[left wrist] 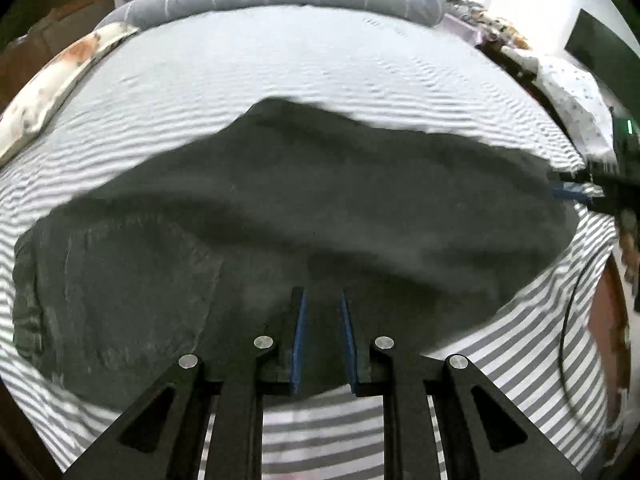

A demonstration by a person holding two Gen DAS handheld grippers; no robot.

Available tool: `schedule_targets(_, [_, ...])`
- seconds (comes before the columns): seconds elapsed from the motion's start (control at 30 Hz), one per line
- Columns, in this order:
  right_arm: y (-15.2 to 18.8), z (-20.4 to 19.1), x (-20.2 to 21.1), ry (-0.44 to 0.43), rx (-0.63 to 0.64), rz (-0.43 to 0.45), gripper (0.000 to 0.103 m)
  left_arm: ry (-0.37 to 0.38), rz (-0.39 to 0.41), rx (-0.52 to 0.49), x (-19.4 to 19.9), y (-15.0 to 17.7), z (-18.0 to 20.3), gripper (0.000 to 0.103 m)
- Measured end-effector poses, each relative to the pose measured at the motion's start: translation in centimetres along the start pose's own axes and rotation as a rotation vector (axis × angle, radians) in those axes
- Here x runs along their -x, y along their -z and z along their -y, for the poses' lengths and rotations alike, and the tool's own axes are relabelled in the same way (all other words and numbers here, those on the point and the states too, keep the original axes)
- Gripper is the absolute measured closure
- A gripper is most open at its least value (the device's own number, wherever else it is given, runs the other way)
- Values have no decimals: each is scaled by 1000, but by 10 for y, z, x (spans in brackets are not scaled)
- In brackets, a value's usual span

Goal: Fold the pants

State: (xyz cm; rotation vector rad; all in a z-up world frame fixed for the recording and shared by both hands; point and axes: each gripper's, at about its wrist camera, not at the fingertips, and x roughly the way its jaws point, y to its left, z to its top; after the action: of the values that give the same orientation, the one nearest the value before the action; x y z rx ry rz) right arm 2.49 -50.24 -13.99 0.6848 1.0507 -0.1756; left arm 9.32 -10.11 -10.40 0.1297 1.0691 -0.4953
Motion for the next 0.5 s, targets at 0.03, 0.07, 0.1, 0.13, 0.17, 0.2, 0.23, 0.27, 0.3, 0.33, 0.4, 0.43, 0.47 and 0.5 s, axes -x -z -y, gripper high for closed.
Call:
schedule_targets(0.03, [-1, 15, 4, 7, -32, 10, 57, 16, 6, -5, -1, -1, 6, 85])
schedule_targets(0.07, [0, 32, 10, 18, -69, 19, 57, 28, 11, -12, -3, -4, 13, 85])
schedule_targets(0.1, [0, 55, 17, 30, -109, 27, 57, 40, 16, -26, -7, -9, 23, 85])
schedule_targets(0.13, [1, 68, 20, 32, -126, 33, 57, 49, 16, -41, -12, -14, 34, 85])
schedule_targets(0.17, [0, 77, 23, 38, -137, 38, 57, 57, 17, -54, -15, -18, 40, 85])
schedule_targets(0.2, [-2, 85, 24, 48, -148, 43, 57, 62, 18, -68, -20, -24, 47, 85])
schedule_targets(0.23, [-6, 91, 25, 53, -147, 46, 57, 66, 15, -77, -24, -28, 53, 85])
schedule_targets(0.27, [-10, 91, 24, 56, -140, 54, 57, 72, 11, -80, -31, -32, 61, 85])
schedule_targets(0.3, [-16, 90, 23, 61, -121, 63, 57, 91, 7, -79, -38, -38, 71, 85])
schedule_targets(0.33, [-24, 84, 19, 81, -86, 68, 57, 98, 6, -79, -43, -41, 75, 85])
schedule_targets(0.4, [-37, 62, 9, 111, -11, 70, 57, 111, 1, -87, -54, -52, 91, 85])
schedule_targets(0.43, [-44, 51, 2, 124, 25, 69, 57, 115, 3, -93, -58, -55, 98, 85])
schedule_targets(0.47, [-49, 41, -7, 133, 59, 63, 57, 117, 4, -101, -60, -58, 102, 85])
schedule_targets(0.5, [-57, 30, -18, 143, 101, 51, 57, 119, 4, -116, -64, -60, 110, 85])
